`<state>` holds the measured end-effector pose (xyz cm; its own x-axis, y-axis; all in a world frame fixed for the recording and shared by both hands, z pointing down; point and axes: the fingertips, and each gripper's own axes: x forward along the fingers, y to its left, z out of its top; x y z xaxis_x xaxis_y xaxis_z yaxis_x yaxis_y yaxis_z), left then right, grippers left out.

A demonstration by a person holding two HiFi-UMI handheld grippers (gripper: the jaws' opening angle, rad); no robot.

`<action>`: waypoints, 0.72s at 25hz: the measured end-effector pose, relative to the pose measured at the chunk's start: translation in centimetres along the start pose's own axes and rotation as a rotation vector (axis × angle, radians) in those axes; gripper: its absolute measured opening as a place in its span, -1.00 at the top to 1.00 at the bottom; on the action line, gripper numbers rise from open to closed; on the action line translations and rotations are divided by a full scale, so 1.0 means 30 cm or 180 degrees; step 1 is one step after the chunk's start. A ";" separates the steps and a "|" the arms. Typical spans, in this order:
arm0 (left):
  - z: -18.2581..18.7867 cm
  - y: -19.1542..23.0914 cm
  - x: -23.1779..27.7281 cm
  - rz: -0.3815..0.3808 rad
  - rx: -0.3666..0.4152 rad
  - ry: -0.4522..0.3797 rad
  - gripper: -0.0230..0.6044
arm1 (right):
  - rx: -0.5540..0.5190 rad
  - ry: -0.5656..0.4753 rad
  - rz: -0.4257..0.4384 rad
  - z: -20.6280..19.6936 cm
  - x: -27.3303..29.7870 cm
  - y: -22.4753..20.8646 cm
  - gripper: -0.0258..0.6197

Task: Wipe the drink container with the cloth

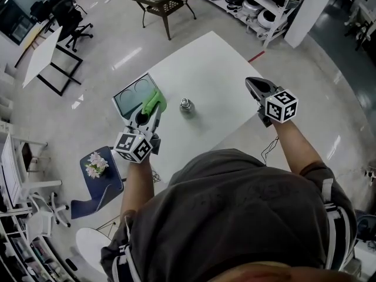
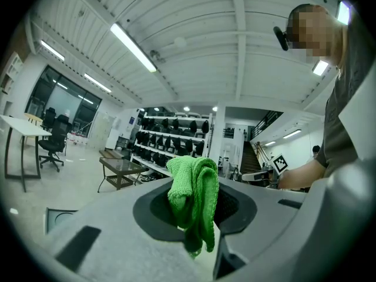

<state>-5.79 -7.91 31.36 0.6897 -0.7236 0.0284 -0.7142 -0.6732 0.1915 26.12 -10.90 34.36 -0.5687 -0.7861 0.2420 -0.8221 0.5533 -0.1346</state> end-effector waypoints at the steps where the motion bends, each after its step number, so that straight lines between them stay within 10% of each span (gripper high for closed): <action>1: 0.000 0.003 -0.002 0.0000 -0.0001 -0.0001 0.66 | -0.0001 0.0010 -0.0002 -0.003 -0.001 0.002 0.95; 18: 0.010 0.002 0.013 -0.0018 -0.0008 -0.0004 0.66 | -0.0082 0.0064 0.0033 -0.002 0.004 0.006 0.95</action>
<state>-5.61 -8.30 31.08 0.6935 -0.7200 0.0261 -0.7101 -0.6769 0.1941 25.92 -10.87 34.43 -0.5763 -0.7748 0.2600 -0.8150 0.5684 -0.1125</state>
